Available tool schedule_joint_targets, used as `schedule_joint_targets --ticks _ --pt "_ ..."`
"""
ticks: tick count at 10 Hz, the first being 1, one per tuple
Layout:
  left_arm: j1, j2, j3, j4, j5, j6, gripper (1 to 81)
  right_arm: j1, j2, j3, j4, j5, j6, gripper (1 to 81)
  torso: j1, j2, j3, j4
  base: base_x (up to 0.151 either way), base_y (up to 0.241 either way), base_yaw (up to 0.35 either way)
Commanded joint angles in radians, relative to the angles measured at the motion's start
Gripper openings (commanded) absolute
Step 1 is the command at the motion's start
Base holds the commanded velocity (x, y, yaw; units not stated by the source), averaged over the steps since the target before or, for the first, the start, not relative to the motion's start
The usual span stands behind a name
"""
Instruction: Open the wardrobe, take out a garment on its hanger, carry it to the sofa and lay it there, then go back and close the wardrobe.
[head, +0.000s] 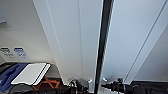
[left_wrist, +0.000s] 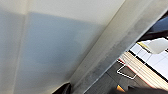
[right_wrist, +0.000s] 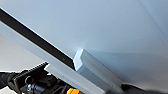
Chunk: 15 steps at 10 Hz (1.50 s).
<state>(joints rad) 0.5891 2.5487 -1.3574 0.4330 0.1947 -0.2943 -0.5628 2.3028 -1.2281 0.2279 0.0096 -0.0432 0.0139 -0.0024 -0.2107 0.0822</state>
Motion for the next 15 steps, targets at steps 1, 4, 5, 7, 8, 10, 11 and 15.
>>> schedule_joint_targets --ticks 1,4,5,7,8,10,11,15 --pt "-0.094 0.003 0.169 -0.048 -0.081 -0.005 81.1 0.071 0.005 0.110 0.002 -0.135 0.022 81.1 0.000 0.000 0.000 0.000 0.000 0.000 0.000" --pt "-0.087 -0.017 0.173 -0.048 -0.083 -0.005 81.1 0.063 -0.009 0.121 0.002 -0.135 0.022 81.1 0.000 0.000 0.000 0.000 0.000 0.000 0.000" --pt "-0.087 -0.019 0.173 -0.049 -0.081 -0.006 81.1 0.063 -0.009 0.124 0.002 -0.135 0.022 81.1 0.000 0.000 0.000 0.000 0.000 0.000 0.000" --pt "-0.087 -0.033 0.173 -0.048 -0.083 -0.020 81.1 0.063 -0.009 0.125 0.002 -0.135 0.022 81.1 0.000 0.000 0.000 0.000 0.000 0.000 0.000" --pt "-0.087 -0.040 0.173 -0.048 -0.084 -0.022 81.1 0.063 -0.009 0.125 0.002 -0.134 0.022 81.1 0.000 0.000 0.000 0.000 0.000 0.000 0.000" --pt "-0.087 -0.045 0.175 -0.048 -0.086 -0.026 81.1 0.063 -0.010 0.127 0.002 -0.122 0.022 81.1 0.000 0.000 0.000 0.000 0.000 0.000 0.000" --pt "-0.087 -0.047 0.175 -0.048 -0.084 -0.028 81.1 0.063 -0.010 0.127 0.002 -0.122 0.022 81.1 0.000 0.000 0.000 0.000 0.000 0.000 0.000" --pt "-0.082 -0.047 0.172 -0.043 -0.084 -0.026 81.1 0.062 -0.017 0.130 0.001 -0.122 0.022 81.1 0.000 0.000 0.000 0.000 0.000 0.000 0.000"
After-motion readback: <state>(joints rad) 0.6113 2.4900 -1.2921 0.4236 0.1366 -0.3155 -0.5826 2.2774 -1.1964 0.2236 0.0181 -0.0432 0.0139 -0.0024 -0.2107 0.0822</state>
